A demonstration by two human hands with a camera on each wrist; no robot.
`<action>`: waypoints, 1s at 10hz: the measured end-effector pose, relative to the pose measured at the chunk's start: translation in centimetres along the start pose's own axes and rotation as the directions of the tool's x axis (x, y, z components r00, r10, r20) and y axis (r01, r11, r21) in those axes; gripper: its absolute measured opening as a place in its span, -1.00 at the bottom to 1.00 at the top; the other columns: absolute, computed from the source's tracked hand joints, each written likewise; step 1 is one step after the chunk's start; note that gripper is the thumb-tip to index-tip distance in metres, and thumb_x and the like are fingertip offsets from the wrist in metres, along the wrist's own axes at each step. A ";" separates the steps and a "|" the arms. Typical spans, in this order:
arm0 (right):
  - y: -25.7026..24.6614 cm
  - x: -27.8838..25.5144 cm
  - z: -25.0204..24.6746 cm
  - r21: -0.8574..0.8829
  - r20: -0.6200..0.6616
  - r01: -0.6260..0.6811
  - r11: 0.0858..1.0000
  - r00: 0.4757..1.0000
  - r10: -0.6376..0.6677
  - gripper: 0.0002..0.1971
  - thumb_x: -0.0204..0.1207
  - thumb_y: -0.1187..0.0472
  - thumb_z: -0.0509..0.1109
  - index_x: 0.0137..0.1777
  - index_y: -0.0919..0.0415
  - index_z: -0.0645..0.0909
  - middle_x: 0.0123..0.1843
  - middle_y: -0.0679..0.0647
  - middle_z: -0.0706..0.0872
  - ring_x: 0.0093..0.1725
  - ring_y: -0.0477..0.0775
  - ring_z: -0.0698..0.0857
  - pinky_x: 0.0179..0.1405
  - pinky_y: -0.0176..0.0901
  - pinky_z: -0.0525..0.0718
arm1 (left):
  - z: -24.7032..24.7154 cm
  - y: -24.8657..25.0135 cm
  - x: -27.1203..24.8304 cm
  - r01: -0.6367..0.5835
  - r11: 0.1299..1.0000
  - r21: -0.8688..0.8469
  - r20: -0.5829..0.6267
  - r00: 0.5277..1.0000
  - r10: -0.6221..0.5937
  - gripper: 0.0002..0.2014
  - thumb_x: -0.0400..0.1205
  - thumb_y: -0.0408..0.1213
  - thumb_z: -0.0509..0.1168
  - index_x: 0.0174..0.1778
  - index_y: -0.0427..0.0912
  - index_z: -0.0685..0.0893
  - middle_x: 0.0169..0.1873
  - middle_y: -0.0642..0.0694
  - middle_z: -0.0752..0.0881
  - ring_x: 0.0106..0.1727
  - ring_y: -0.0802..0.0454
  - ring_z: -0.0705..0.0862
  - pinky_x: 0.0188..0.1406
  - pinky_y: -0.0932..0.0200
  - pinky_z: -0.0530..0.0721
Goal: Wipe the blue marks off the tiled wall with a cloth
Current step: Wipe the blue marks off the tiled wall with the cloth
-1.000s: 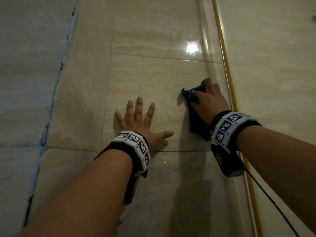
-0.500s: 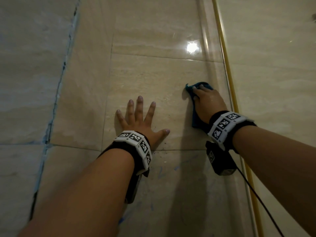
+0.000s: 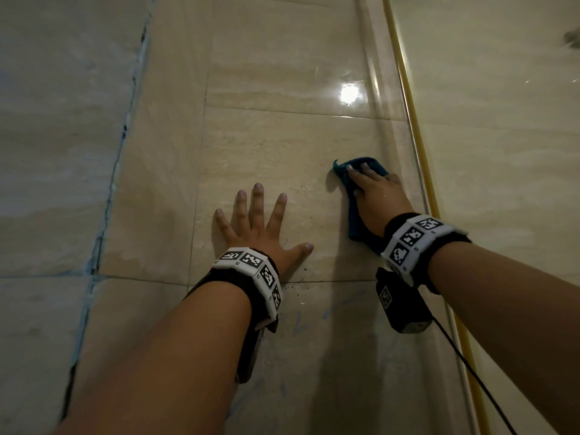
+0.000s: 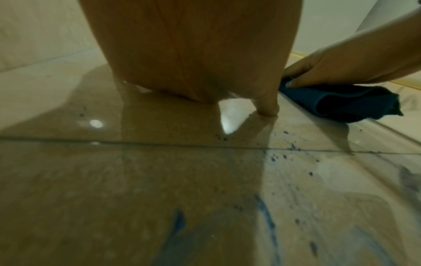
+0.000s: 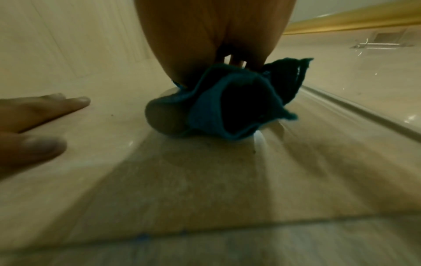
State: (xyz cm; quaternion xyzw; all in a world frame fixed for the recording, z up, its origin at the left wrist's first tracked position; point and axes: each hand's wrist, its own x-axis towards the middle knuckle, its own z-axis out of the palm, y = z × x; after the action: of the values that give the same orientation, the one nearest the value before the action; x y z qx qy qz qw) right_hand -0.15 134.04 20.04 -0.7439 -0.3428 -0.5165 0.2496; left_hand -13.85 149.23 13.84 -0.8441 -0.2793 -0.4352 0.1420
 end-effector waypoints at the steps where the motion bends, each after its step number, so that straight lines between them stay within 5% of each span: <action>1: -0.4 -1.0 0.4 0.019 -0.012 -0.037 0.999 0.999 0.037 -0.50 0.73 0.18 0.02 0.66 -0.07 0.10 0.69 0.08 0.13 0.55 0.33 0.22 0.53 0.04 0.22 | 0.0 0.0 0.0 -0.001 1.000 -0.002 0.002 1.000 0.001 -0.06 0.50 0.52 -0.11 0.54 0.21 -0.55 0.50 -0.05 -0.66 0.55 -0.20 -0.59 0.42 -0.41 -0.50; 3: -1.6 -4.0 1.1 0.016 0.004 -0.038 0.999 0.999 0.038 -0.50 0.74 0.16 0.01 0.66 -0.10 0.08 0.70 0.00 0.11 0.53 0.33 0.18 0.51 0.06 0.21 | -0.1 0.0 -0.1 0.001 1.000 -0.005 0.004 1.000 -0.001 -0.06 0.50 0.52 -0.10 0.54 0.21 -0.55 0.49 -0.04 -0.68 0.54 -0.20 -0.60 0.41 -0.41 -0.52; 6: 1.2 -0.6 -0.1 -0.023 0.048 -0.090 0.996 0.995 0.091 -0.48 0.74 0.13 0.04 0.67 -0.04 0.05 0.70 0.12 0.08 0.59 0.34 0.20 0.55 0.07 0.20 | -0.1 0.0 -0.1 -0.005 1.000 -0.008 0.013 1.000 0.005 -0.06 0.49 0.53 -0.12 0.53 0.21 -0.56 0.48 -0.04 -0.68 0.54 -0.20 -0.60 0.41 -0.42 -0.51; 10: -1.2 -5.7 1.2 0.016 0.099 -0.083 0.996 0.992 0.081 -0.45 0.71 0.11 0.09 0.67 -0.05 0.05 0.70 0.08 0.08 0.58 0.34 0.17 0.55 0.07 0.20 | -0.4 0.0 -0.4 -0.005 1.000 0.000 0.016 1.000 0.005 -0.06 0.49 0.53 -0.10 0.55 0.20 -0.53 0.51 -0.05 -0.65 0.56 -0.19 -0.58 0.44 -0.41 -0.47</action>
State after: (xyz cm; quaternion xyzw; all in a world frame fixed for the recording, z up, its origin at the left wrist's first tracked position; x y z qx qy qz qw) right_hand -1.70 134.26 14.30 -0.7794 -0.3289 -0.4651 0.2610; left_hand -14.26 148.92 13.75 -0.8482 -0.2782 -0.4280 0.1410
